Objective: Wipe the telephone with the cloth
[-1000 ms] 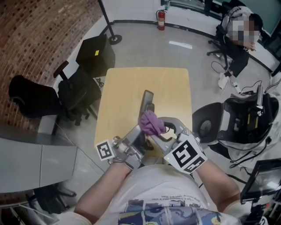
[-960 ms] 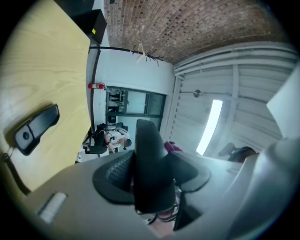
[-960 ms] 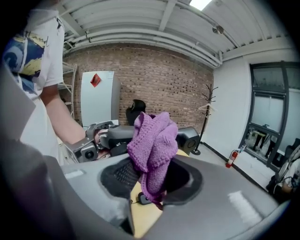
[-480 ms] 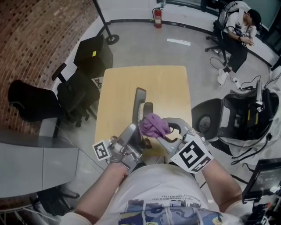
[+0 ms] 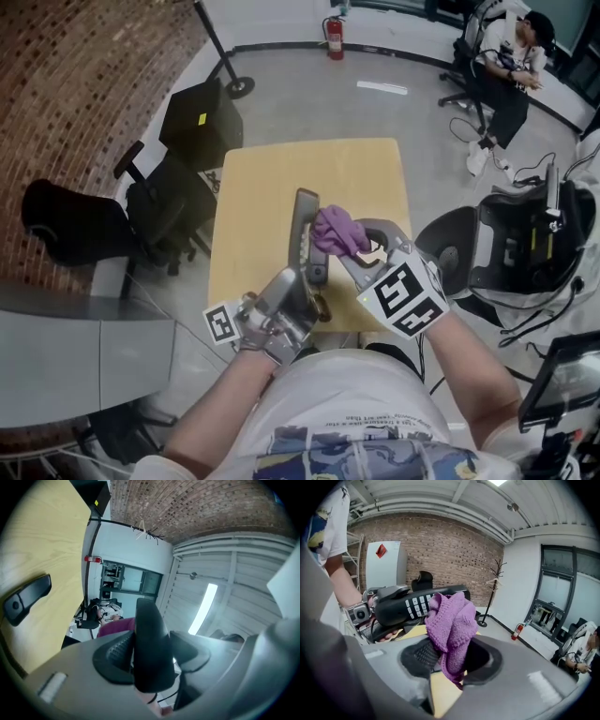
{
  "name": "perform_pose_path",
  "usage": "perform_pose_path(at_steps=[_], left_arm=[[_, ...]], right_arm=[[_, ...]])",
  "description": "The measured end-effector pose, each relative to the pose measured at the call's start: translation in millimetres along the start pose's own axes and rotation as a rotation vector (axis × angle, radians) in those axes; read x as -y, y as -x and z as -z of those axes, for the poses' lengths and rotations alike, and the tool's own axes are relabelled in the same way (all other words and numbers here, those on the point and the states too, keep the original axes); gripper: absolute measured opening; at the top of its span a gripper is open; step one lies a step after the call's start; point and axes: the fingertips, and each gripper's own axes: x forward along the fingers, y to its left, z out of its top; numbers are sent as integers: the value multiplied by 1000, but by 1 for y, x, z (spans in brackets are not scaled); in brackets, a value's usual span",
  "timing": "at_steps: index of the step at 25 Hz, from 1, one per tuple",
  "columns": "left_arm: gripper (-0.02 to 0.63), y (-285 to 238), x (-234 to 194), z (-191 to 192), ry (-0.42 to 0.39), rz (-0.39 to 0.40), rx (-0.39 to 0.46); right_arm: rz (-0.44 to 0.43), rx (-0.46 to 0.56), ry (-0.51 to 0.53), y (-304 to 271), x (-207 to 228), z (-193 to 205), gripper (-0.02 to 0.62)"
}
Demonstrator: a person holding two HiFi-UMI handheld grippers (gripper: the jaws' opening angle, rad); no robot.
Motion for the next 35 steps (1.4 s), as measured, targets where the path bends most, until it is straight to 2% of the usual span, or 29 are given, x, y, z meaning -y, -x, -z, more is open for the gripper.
perform_pose_path(at_steps=[11, 18, 23, 28, 32, 35], left_arm=[[249, 0, 2, -7, -4, 1, 3], [249, 4, -5, -16, 2, 4, 19], [247, 17, -1, -35, 26, 36, 38], [249, 21, -1, -36, 48, 49, 22], [249, 5, 1, -12, 56, 42, 1], [249, 6, 1, -9, 66, 40, -22]], right_arm=[[-52, -56, 178, 2, -42, -7, 120], [-27, -131, 369, 3, -65, 6, 120], [-61, -184, 463, -4, -91, 13, 120], [-71, -177, 416, -1, -94, 19, 120], [0, -162, 345, 19, -56, 17, 121], [58, -169, 303, 13, -36, 15, 120]])
